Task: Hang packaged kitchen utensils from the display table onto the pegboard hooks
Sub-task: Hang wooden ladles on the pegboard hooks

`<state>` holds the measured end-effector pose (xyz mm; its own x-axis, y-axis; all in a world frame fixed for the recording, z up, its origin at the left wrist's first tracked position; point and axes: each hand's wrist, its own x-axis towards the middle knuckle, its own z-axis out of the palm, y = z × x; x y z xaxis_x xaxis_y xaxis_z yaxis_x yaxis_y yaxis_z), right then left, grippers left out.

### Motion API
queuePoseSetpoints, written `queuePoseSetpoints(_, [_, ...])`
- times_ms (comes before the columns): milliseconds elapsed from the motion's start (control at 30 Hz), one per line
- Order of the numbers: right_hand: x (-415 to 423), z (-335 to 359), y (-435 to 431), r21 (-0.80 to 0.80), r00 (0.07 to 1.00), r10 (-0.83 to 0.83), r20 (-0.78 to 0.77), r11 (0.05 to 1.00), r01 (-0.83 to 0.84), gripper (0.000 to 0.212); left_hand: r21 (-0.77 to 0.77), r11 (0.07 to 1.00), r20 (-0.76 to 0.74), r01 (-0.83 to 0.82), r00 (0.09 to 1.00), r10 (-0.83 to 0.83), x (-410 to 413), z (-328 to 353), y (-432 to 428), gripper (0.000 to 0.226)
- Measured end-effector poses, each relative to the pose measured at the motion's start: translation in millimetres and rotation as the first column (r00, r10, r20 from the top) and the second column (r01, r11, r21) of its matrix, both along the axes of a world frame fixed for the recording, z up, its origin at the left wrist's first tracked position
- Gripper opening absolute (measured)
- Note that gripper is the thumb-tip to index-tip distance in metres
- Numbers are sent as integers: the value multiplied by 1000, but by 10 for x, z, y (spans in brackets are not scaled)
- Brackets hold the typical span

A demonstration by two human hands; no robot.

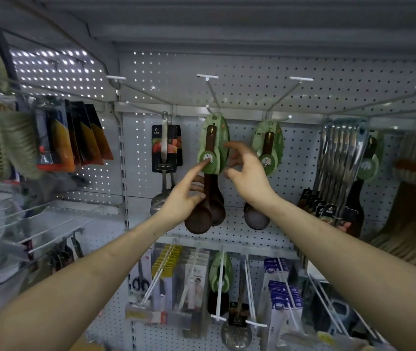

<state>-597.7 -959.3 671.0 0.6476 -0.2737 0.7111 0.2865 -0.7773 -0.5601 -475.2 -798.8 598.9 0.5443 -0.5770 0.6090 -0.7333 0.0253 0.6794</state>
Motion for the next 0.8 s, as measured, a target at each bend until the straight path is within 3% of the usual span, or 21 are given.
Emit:
queuePoseSetpoints(200, [-300,-235,130,-99,994,-14,-111,995,3,48,57,997,39,-49,998,46,-179,-137,278,77])
queuePoseSetpoints(433, [-817,-872,596,-245,980,-76,-185,969,29,44,184,955,129,-232,969,211,-915,-569,911,77])
queuePoseSetpoints(633, [-1434,-1924,1061,-364,970,-155,-188,928,78,39,216,825,371,-522,825,425,-1737,-1262,1380,63])
queuePoseSetpoints(800, [-1790,-2791,1438,-382,966,-188,-178,918,108,32,184,750,491,-635,721,490,-2234,-2017,1700,49])
